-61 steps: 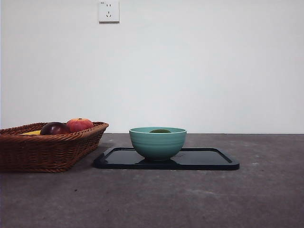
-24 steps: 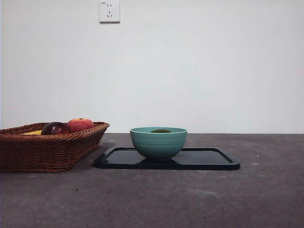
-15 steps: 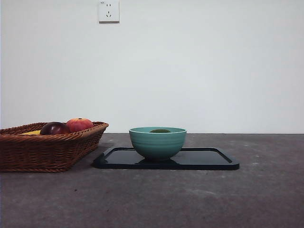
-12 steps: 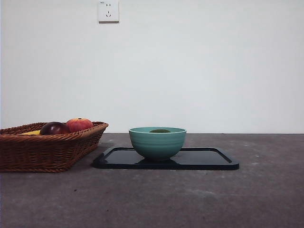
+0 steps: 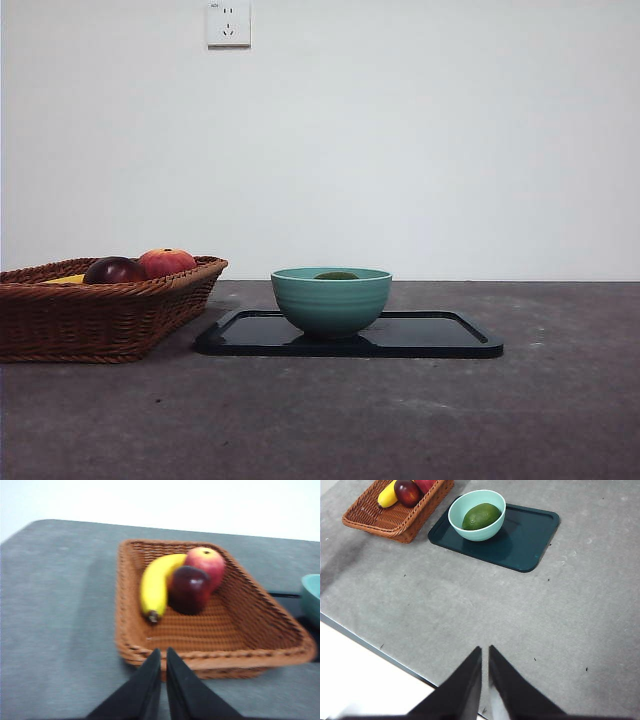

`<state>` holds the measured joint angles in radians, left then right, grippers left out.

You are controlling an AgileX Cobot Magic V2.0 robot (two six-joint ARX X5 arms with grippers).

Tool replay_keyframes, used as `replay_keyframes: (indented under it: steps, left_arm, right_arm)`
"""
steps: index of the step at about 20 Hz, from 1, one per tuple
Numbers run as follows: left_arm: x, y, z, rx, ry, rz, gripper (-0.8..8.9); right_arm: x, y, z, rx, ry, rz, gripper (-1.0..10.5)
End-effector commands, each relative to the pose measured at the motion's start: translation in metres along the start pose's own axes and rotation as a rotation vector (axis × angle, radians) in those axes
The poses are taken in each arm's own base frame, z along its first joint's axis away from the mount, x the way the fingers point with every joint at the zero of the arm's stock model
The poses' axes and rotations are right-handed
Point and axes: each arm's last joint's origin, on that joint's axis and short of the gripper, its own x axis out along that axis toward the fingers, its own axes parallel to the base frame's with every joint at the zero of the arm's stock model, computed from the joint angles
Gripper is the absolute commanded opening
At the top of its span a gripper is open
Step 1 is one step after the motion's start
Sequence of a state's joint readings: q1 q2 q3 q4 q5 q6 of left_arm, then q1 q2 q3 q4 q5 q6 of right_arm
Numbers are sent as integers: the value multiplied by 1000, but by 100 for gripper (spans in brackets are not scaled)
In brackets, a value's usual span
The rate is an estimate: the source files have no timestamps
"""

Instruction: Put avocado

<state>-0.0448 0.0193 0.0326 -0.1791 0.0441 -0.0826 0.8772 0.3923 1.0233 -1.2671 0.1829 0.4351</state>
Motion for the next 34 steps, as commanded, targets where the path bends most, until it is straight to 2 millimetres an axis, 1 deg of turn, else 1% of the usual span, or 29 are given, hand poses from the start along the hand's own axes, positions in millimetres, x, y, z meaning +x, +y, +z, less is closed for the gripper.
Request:
replay_keyframes:
  steps: [1,4,6,25,27,28,30,32,34]
  left_arm:
    - [1,1,-7,17,12,47,18]
    - [1,1,-7,26,18,48,18]
    - [1,2,-7,72,18,48,18]
    - [1,1,-7,72,14,47,18]
    - [1,1,-7,72,14,47,18]
    - [1,1,-7,72,14,47,18]
    - [1,1,-7,72,14,47,18]
    - [1,1,-7,72,14,47,18]
    - [1,1,-7,72,14,47,18]
  right_arm:
    - [-1,1,2,-2,-11,14,19]
    - [-1,1,2,-2,-11,14,19]
    - [-1,1,2,-2,-11,14,19]
    - [-2,0,2,-2,-17,4,19]
    - [-4,-2,3,-44,-77,-77,19]
    - [-4,-3,6,-45,-141,-142,19]
    - [2,-3,14,-83,-308,-248,19]
    - [16,-8,15,-126,-473,-335,19]
    - [36,-16,9,-154,-566,-396,19]
